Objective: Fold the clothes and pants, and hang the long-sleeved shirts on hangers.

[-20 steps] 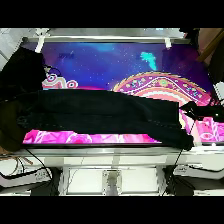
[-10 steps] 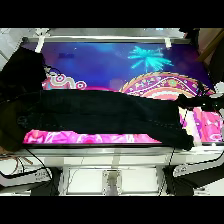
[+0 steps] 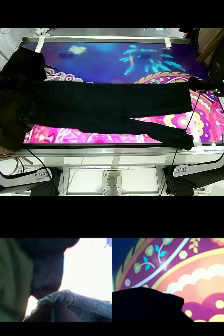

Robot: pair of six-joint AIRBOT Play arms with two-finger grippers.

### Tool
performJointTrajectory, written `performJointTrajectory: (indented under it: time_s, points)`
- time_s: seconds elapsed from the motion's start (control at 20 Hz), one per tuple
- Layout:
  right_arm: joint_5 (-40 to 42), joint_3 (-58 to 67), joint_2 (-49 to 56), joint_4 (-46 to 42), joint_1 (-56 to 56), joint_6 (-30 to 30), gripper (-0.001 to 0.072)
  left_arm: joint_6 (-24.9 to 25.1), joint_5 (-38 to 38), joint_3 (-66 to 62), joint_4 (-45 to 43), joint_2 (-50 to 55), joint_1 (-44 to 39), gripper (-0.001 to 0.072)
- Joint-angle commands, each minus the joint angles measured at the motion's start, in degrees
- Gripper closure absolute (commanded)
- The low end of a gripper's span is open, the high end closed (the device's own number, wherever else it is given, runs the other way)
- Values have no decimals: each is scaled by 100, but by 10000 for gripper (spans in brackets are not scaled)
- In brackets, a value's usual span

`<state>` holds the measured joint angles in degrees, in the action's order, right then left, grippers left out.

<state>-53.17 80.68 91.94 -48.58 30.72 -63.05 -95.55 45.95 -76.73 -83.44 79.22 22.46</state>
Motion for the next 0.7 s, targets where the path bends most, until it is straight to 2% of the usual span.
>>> performJointTrajectory:
  time_s: [0.0, 0.2, 0.25, 0.3, 0.35, 0.4, 0.5, 0.6, 0.65]
  points:
    - [603, 203, 136, -2, -48, -356, 682, -306, -1095, -7, 256, 278, -133, 682]
    - [785, 203, 636, -4, -380, -356, 681, -481, -1888, -7, 254, 1023, -507, 682]
    - [835, 203, 737, -2, -466, -356, 678, -481, -2076, -7, 254, 1172, -573, 655]
    - [898, 203, 787, 15, -520, -365, 606, -483, -2232, -9, 256, 1276, -621, 400]
    - [949, 208, 782, 37, -542, -426, 335, -505, -2229, -11, 273, 1303, -629, 135]
    - [874, 260, 745, 55, -538, -546, 220, -498, -2044, -11, 260, 1250, -627, -7]
    - [363, 505, 612, 11, -398, -592, 221, -417, -1294, -11, -168, 957, -468, 2]
    - [-463, 793, 332, -186, -133, -590, 227, -409, -205, -7, -704, 525, -258, 4]
    - [-802, 839, 151, -354, 4, -590, 228, -247, 422, 0, -922, 332, -173, 5]
